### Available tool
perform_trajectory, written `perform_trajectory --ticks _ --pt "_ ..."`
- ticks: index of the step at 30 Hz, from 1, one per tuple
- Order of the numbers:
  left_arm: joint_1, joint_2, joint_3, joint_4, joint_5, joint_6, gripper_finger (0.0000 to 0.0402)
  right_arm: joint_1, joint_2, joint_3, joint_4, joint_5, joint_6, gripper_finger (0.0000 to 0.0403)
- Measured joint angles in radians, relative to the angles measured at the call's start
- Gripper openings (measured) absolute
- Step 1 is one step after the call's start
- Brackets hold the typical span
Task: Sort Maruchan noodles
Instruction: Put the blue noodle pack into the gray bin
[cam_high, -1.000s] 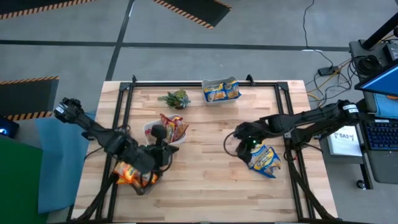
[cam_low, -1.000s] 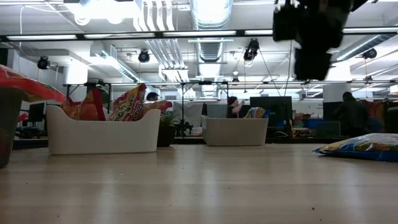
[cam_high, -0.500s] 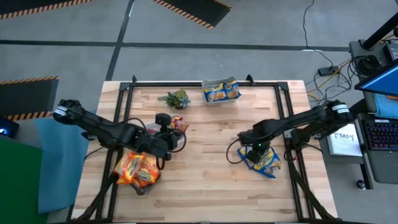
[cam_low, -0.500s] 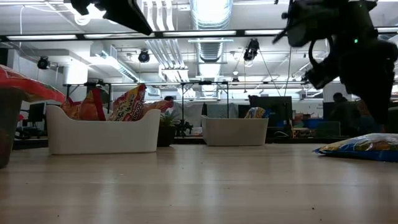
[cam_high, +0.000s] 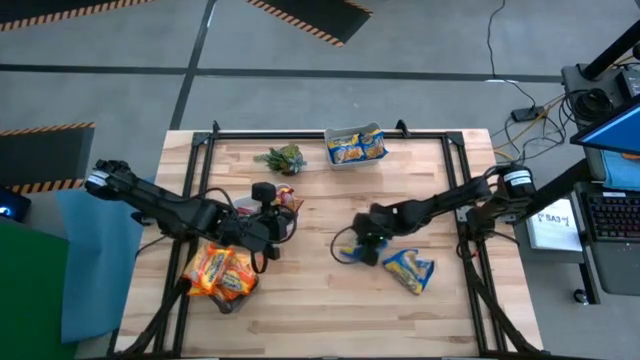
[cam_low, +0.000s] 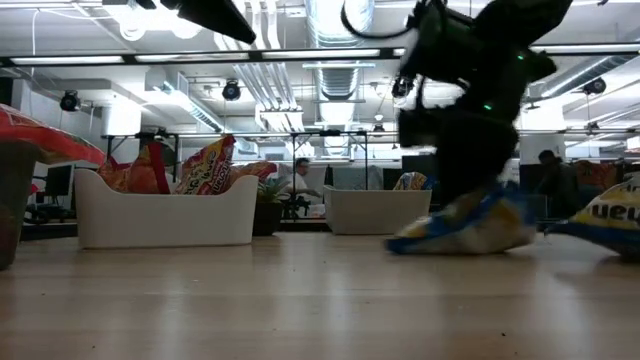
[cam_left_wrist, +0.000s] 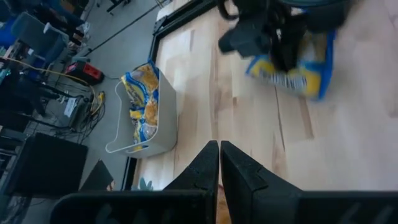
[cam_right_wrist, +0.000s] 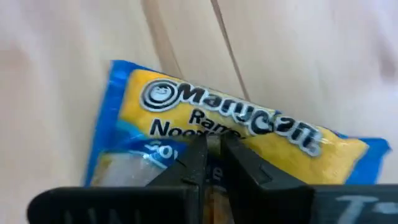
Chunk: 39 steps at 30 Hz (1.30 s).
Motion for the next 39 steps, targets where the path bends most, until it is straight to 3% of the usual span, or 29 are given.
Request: perform_trajectory --ticks 4,10,19,23,29,33,39 --pt "0.000 0.001 -0.001 0.019 0.007 -0.040 0.0000 -0.020 -0.022 0.037 0.108 -0.002 -0.073 0.0038" --pt "0.003 0.061 -0.001 0.111 0.073 -0.084 0.0000 -0.035 -0.115 0.043 0.077 -0.004 -0.103 0.0038" --pt "0.032 0.278 0.002 0.334 0.086 -0.009 0.0000 -0.035 -0.325 0.007 -0.134 -0.006 0.013 0.0038" --pt "0.060 0.377 0.032 0.370 0.166 0.007 0.0000 -0.035 -0.429 -0.024 -0.231 -0.010 0.111 0.0051" --pt "0.103 0.505 0.104 0.378 0.314 0.023 0.0000 -0.035 -0.561 -0.106 -0.264 -0.017 0.260 0.0118" --pt "0.125 0.570 0.133 0.400 0.333 0.031 0.0000 -0.035 -0.606 -0.178 -0.256 -0.013 0.348 0.0179" --pt "0.132 0.662 0.169 0.419 0.395 0.047 0.0000 -0.035 -0.609 -0.316 -0.065 -0.049 0.462 0.0263"
